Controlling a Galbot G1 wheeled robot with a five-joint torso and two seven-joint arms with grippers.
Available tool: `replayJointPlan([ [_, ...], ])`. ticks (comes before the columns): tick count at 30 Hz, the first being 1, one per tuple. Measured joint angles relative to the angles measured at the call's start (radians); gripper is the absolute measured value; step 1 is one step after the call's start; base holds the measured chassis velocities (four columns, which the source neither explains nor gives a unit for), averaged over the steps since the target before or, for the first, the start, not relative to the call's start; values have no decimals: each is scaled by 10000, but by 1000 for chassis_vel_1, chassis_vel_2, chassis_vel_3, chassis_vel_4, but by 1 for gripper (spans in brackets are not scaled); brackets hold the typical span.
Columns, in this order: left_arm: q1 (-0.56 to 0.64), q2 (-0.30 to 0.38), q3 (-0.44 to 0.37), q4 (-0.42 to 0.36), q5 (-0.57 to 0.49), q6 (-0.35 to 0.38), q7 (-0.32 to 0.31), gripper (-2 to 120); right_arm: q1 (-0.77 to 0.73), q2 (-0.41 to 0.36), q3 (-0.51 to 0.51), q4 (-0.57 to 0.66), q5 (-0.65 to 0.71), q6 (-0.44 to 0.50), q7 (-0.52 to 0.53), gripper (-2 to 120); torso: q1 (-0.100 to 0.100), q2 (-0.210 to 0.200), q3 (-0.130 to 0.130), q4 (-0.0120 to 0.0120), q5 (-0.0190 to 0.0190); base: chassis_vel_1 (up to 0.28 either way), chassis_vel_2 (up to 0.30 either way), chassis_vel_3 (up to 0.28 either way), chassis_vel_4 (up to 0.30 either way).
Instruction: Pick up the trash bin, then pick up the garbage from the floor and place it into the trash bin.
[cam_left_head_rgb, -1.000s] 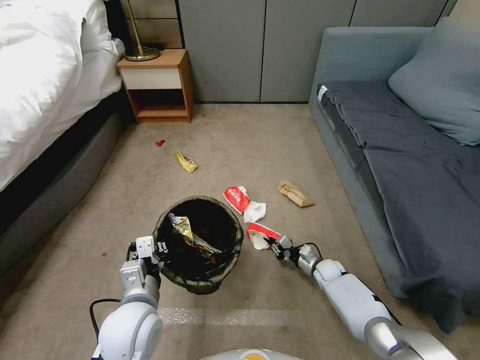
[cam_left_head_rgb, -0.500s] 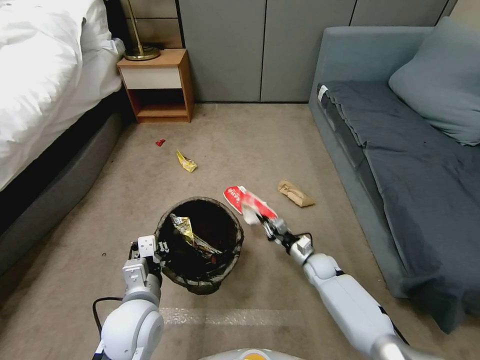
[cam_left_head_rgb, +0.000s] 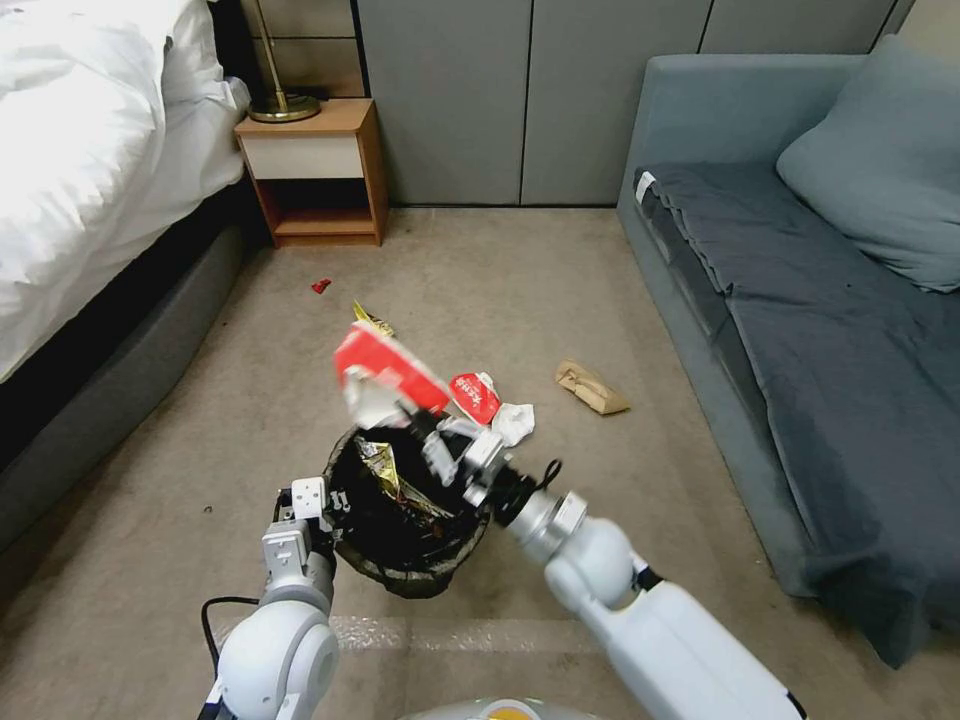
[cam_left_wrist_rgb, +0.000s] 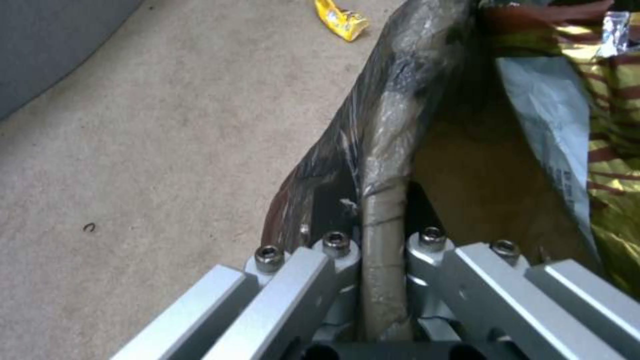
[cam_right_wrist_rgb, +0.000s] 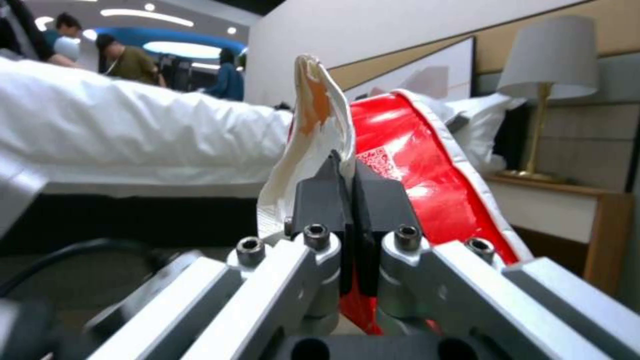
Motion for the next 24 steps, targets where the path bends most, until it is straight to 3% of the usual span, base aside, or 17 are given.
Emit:
replayJointPlan([
  [8, -29, 120, -1, -91, -58, 21, -1, 0, -373, -352, 75, -795, -241, 321, -66, 0, 0, 0, 1, -1, 1, 0, 0, 0, 0],
  [24, -11, 140, -68, -263, -110, 26, -4, 0, -375, -289, 568, -2032, -279, 543, -30, 0, 0, 0, 1, 0, 1, 0, 0, 0, 0],
])
